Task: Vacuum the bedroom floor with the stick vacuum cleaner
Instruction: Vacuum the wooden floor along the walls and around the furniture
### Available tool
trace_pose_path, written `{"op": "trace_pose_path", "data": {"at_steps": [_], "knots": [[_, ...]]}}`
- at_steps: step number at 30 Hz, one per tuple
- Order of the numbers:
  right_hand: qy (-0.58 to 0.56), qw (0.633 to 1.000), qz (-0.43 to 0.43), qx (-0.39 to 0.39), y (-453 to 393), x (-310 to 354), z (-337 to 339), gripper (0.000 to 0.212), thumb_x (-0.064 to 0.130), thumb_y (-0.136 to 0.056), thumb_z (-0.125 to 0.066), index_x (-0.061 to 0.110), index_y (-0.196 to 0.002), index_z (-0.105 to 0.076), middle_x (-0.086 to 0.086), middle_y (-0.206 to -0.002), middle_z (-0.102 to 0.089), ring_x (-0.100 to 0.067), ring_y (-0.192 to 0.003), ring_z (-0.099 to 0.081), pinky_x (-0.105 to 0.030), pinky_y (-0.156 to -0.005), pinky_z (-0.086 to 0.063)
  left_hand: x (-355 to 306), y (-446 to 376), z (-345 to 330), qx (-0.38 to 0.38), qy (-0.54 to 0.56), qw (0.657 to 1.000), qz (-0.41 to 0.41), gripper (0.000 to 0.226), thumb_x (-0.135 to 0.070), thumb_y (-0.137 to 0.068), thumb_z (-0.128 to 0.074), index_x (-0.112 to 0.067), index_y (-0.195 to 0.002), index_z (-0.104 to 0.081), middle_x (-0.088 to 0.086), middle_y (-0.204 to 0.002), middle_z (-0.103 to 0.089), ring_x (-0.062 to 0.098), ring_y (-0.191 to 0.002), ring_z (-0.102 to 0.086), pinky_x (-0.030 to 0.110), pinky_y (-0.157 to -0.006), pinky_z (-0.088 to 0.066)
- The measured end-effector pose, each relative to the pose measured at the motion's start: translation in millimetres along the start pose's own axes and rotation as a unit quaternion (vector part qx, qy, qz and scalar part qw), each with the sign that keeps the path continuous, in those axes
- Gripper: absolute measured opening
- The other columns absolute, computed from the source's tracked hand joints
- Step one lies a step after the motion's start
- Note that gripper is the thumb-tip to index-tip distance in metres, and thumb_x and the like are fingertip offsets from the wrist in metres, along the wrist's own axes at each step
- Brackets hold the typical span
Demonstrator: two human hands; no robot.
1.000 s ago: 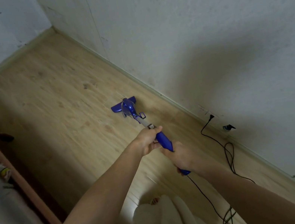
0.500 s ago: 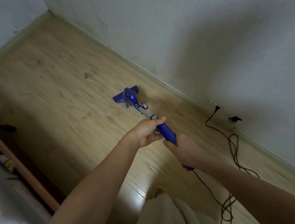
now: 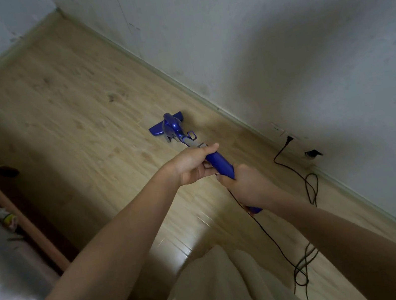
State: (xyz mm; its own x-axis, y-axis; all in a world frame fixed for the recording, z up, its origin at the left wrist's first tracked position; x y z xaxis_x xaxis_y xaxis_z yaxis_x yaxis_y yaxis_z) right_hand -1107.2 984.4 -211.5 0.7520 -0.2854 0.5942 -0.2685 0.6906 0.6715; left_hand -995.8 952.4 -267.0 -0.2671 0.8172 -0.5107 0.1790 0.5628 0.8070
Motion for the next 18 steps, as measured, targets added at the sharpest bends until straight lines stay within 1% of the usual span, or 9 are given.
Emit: {"op": "trace_pose_path", "data": {"at_steps": [2,4,6,8,10,12,13,15,18], "knots": [[-0.009,1.000,-0.009,0.009,1.8,-3.5,2.1,0.024,0.033,-0.100,-0.046,0.010,-0.107,-0.046,-0.004,-0.067,-0.051,-0.013,-0.040,-0.047,-0.022,-0.038,-0.041,1.8,-0.7,-3.8,0.000,0.003,1.000,-0.002,0.014,-0.019,-0.097,-0.054,-0.006,-0.094,-0.049,0.019,-0.101,-0.059,0.028,-0.096,-0.063,0.038,-0.091,-0.052],[-0.012,1.000,-0.014,0.009,-4.2,-5.9,3.7,0.026,0.033,-0.100,-0.045,0.010,-0.110,-0.045,-0.006,-0.069,-0.052,-0.016,-0.041,-0.049,-0.024,-0.039,-0.044,1.0,-5.3,-4.9,-0.016,0.011,1.000,-0.010,0.014,-0.018,-0.097,-0.054,-0.006,-0.093,-0.049,0.020,-0.102,-0.058,0.030,-0.098,-0.061,0.038,-0.088,-0.053],[-0.008,1.000,-0.011,-0.001,-14.1,-6.1,2.5,0.028,0.034,-0.099,-0.045,0.008,-0.110,-0.046,-0.008,-0.070,-0.053,-0.019,-0.042,-0.051,-0.027,-0.040,-0.045,0.1,-12.2,-2.6,-0.047,0.022,0.998,-0.018,0.013,-0.016,-0.098,-0.052,-0.007,-0.091,-0.048,0.019,-0.100,-0.056,0.029,-0.099,-0.058,0.037,-0.084,-0.054],[-0.001,1.000,-0.004,-0.015,-23.2,-5.8,-1.6,0.030,0.035,-0.099,-0.046,0.006,-0.109,-0.046,-0.008,-0.071,-0.054,-0.020,-0.043,-0.051,-0.027,-0.039,-0.045,-0.6,-18.8,2.6,-0.088,0.013,0.996,-0.031,0.014,-0.015,-0.098,-0.051,-0.009,-0.086,-0.048,0.014,-0.092,-0.054,0.028,-0.096,-0.056,0.038,-0.085,-0.052],[0.006,1.000,-0.003,-0.018,-28.6,-5.3,-7.0,0.030,0.035,-0.100,-0.045,0.007,-0.109,-0.045,-0.009,-0.074,-0.054,-0.021,-0.043,-0.051,-0.025,-0.037,-0.042,-0.9,-22.7,8.2,-0.117,0.002,0.992,-0.040,0.015,-0.013,-0.098,-0.049,-0.010,-0.083,-0.048,0.012,-0.086,-0.054,0.026,-0.089,-0.056,0.037,-0.085,-0.051],[0.009,1.000,-0.002,-0.019,-28.7,-4.0,-8.8,0.029,0.036,-0.100,-0.044,0.008,-0.109,-0.045,-0.009,-0.075,-0.054,-0.021,-0.043,-0.052,-0.026,-0.036,-0.042,-0.4,-23.1,11.2,-0.117,0.003,0.992,-0.045,0.014,-0.013,-0.097,-0.050,-0.010,-0.084,-0.049,0.012,-0.086,-0.056,0.022,-0.080,-0.058,0.035,-0.081,-0.053],[0.011,1.000,-0.001,-0.023,-27.5,-4.1,-8.6,0.029,0.036,-0.100,-0.044,0.008,-0.108,-0.045,-0.009,-0.076,-0.054,-0.022,-0.043,-0.052,-0.027,-0.037,-0.044,0.5,-22.3,11.9,-0.112,0.003,0.993,-0.046,0.013,-0.014,-0.097,-0.050,-0.010,-0.084,-0.050,0.013,-0.087,-0.057,0.021,-0.078,-0.059,0.034,-0.080,-0.053],[0.017,0.999,0.001,-0.028,-22.9,-6.7,-7.7,0.030,0.035,-0.100,-0.044,0.007,-0.107,-0.046,-0.009,-0.076,-0.054,-0.022,-0.043,-0.052,-0.028,-0.038,-0.044,3.5,-19.3,9.7,-0.106,0.001,0.993,-0.046,0.013,-0.014,-0.097,-0.050,-0.009,-0.086,-0.050,0.015,-0.092,-0.057,0.021,-0.081,-0.059,0.033,-0.079,-0.054],[0.029,0.999,0.003,-0.025,-8.3,-15.3,-6.3,0.030,0.034,-0.100,-0.045,0.005,-0.107,-0.047,-0.007,-0.071,-0.053,-0.020,-0.041,-0.050,-0.026,-0.037,-0.040,14.5,-11.6,-0.1,-0.099,0.008,0.994,-0.041,0.012,-0.013,-0.098,-0.050,-0.008,-0.087,-0.050,0.017,-0.096,-0.055,0.024,-0.091,-0.058,0.034,-0.080,-0.055]]}}
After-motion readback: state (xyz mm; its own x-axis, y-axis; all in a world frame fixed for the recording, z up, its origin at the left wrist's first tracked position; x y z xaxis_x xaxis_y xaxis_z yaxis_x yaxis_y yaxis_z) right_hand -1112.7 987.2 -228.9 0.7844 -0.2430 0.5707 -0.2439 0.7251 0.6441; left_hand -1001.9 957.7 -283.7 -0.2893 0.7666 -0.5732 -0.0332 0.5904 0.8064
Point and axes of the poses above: each hand's wrist, its own y-axis away from the middle knuckle, its own z-axis out of the back of the hand, x = y × z, the point moved 8 cm from there along -y, towards the middle knuckle
